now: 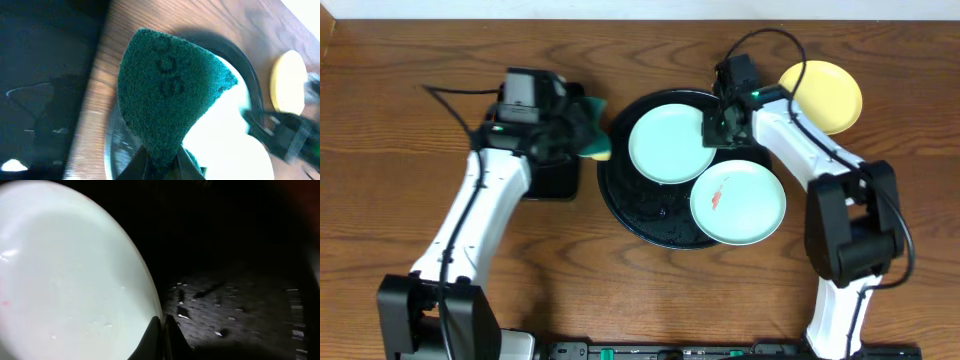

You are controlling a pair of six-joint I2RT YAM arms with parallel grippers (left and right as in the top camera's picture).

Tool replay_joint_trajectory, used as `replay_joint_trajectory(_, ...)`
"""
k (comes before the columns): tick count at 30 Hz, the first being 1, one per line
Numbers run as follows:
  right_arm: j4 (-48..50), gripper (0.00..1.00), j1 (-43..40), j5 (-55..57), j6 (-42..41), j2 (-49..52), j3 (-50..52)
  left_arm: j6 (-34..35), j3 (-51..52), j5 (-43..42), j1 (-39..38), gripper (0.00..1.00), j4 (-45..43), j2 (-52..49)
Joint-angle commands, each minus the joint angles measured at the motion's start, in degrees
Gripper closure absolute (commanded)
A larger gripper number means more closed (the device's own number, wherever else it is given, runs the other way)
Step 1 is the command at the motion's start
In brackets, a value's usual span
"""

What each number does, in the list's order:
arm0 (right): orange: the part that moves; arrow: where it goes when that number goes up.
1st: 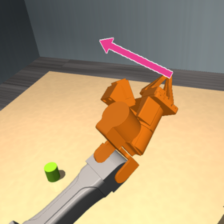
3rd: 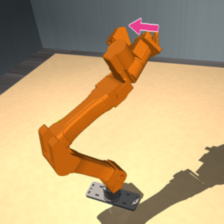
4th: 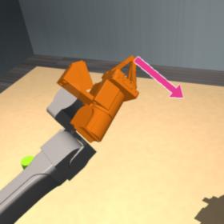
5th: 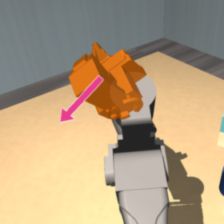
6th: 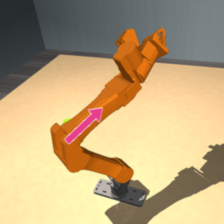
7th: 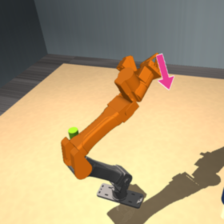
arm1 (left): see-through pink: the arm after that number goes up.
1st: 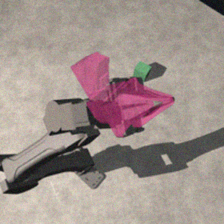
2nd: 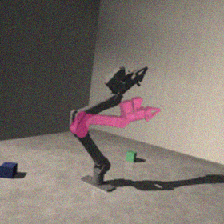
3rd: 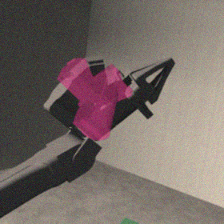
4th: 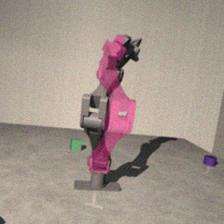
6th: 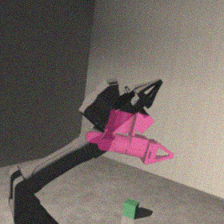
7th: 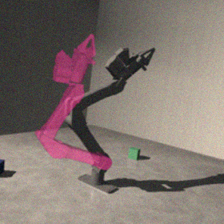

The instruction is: Clean dirty plates on tray and stack at the side

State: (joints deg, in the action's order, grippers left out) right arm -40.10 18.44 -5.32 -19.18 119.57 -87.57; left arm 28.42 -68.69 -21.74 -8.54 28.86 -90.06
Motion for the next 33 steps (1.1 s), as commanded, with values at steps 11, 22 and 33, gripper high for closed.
replay_joint_trajectory(11,1.25,0.99,1.16,-0.52,-2.67,2.38,-0.39,-0.87,0.33,2.27,-11.47,0.92,-3.78,-9.99)
replay_joint_trajectory(22,0.87,0.99,1.22,-0.52,-2.67,2.38,-0.39,-0.70,0.33,10.25,-17.55,0.92,-18.58,-22.75)
replay_joint_trajectory(33,0.55,0.99,1.22,-0.50,-2.60,2.38,-0.39,-6.25,0.31,36.72,-17.53,0.92,-19.39,-26.10)
